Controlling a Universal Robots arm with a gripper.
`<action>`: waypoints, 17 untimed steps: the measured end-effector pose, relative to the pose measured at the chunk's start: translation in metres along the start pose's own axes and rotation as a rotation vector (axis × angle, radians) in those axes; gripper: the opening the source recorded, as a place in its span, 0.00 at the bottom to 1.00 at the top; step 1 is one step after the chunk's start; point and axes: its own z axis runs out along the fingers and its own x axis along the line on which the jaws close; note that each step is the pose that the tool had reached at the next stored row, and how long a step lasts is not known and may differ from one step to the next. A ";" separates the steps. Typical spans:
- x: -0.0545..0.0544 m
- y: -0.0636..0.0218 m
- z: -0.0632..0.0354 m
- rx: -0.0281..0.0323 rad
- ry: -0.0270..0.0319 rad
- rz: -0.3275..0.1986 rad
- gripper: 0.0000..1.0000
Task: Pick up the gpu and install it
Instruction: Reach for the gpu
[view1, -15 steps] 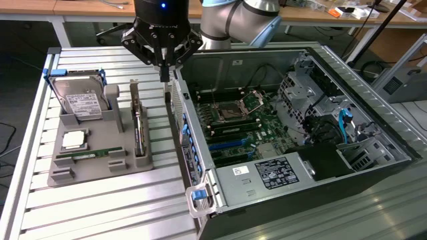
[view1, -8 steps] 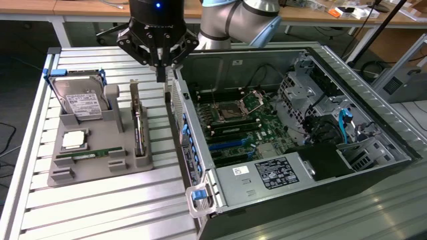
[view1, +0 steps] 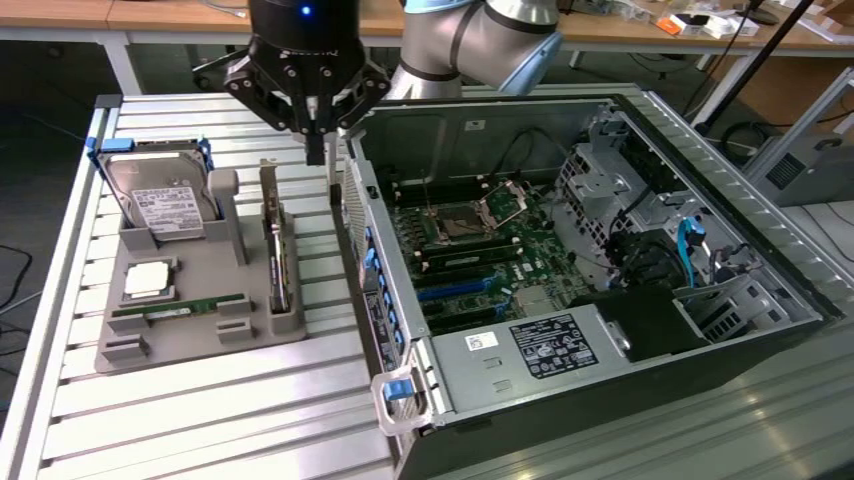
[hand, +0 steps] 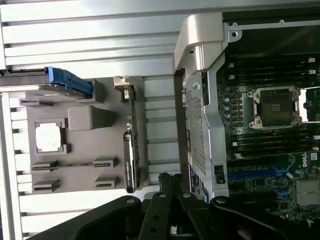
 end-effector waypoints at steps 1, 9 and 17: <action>0.001 -0.0001 0.0000 0.0001 0.0000 0.000 0.11; 0.006 -0.0005 -0.0001 0.0000 0.0000 0.000 0.11; 0.012 -0.0010 -0.0002 0.0000 0.0000 0.000 0.11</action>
